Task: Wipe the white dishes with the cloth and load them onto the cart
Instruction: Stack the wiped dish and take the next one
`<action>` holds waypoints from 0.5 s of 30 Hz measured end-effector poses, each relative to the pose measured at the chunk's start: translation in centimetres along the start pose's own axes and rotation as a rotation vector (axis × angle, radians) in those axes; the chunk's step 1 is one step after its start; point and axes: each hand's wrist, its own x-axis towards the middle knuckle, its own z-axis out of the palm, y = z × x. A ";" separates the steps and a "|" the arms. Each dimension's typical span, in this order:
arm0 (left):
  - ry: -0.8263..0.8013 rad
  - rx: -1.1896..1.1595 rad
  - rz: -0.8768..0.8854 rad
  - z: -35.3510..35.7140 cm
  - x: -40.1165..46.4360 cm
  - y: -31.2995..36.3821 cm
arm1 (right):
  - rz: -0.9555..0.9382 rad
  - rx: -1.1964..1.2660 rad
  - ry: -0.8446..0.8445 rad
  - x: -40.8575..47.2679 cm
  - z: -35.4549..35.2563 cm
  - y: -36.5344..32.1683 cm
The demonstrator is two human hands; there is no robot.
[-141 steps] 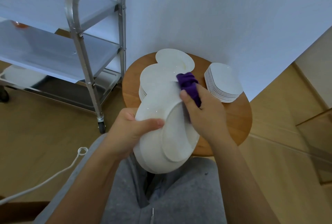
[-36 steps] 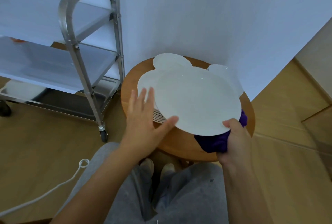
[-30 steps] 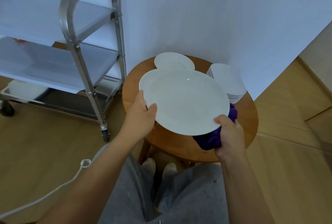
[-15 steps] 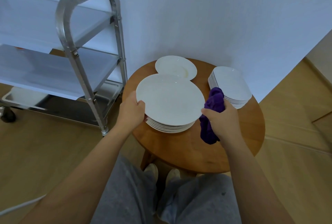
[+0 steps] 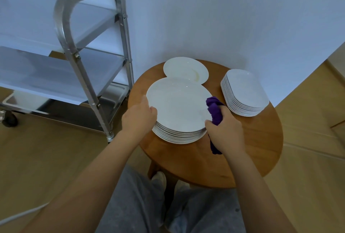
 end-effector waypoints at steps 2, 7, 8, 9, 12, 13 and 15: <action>-0.009 0.043 0.014 -0.3 0.3 -0.2 | 0.015 0.021 -0.009 0.3 -0.2 0.2; -0.026 -0.046 -0.008 -1.3 3.6 0.0 | -0.016 0.037 0.096 1.8 -1.2 0.5; -0.044 -0.094 -0.023 -1.3 4.6 0.2 | -0.044 0.014 0.124 2.4 -1.2 0.3; -0.054 -0.135 -0.030 -1.3 5.7 0.5 | -0.065 -0.008 0.136 3.2 -1.2 0.0; -0.056 -0.186 0.003 -0.6 8.8 1.6 | -0.103 -0.119 0.125 6.1 -0.8 -0.9; -0.066 -0.207 0.001 -0.4 9.9 2.0 | -0.110 -0.177 0.117 7.2 -0.7 -1.0; -0.109 -0.298 -0.075 0.2 12.5 3.1 | -0.129 -0.312 0.095 9.7 -0.3 -1.1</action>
